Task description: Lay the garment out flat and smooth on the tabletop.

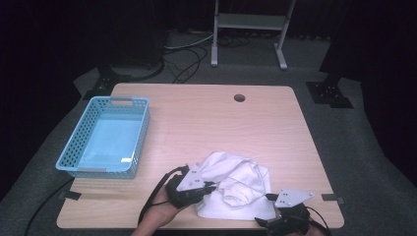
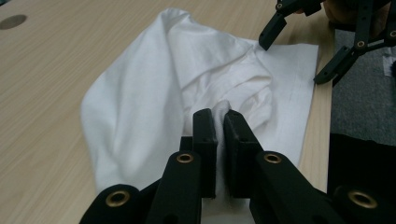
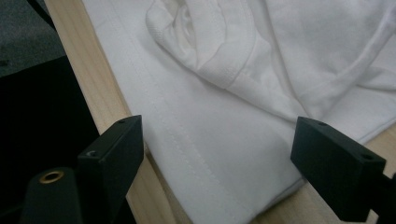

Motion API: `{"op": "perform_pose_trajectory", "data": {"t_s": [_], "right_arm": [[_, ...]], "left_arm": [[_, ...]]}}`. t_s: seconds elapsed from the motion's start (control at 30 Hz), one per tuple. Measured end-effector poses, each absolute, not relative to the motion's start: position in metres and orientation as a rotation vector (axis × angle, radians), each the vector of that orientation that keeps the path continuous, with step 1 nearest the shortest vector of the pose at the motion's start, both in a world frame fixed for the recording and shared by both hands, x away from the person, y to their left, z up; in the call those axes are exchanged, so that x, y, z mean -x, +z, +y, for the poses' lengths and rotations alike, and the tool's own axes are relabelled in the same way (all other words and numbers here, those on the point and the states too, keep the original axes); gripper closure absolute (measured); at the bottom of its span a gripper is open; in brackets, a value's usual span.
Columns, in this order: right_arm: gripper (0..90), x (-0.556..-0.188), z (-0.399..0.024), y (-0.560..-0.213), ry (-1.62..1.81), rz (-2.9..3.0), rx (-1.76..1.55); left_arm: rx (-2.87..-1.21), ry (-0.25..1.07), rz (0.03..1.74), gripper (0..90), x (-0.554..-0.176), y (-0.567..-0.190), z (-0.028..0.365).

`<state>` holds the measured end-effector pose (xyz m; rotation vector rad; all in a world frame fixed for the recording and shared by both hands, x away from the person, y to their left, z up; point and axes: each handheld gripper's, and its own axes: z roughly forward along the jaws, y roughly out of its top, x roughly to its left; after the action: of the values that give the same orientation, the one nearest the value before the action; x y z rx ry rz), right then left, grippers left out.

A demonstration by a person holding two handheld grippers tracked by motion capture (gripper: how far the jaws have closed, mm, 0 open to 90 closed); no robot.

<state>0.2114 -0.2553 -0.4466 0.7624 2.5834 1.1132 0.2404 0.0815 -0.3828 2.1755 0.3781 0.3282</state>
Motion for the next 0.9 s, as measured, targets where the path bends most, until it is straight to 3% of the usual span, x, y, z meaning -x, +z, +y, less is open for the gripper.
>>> {"op": "perform_pose_trajectory", "data": {"t_s": [0.47,0.9], "right_arm": [[16.4,-0.211,-0.255,-0.447,1.116,2.580,-0.767],[16.4,-0.211,-0.256,-0.447,1.118,2.579,-0.764]], "left_arm": [[-2.163,0.346,0.600,84.1,-0.214,-0.411,0.148],[-2.104,0.360,0.684,74.8,-0.207,-0.410,0.177]]}}
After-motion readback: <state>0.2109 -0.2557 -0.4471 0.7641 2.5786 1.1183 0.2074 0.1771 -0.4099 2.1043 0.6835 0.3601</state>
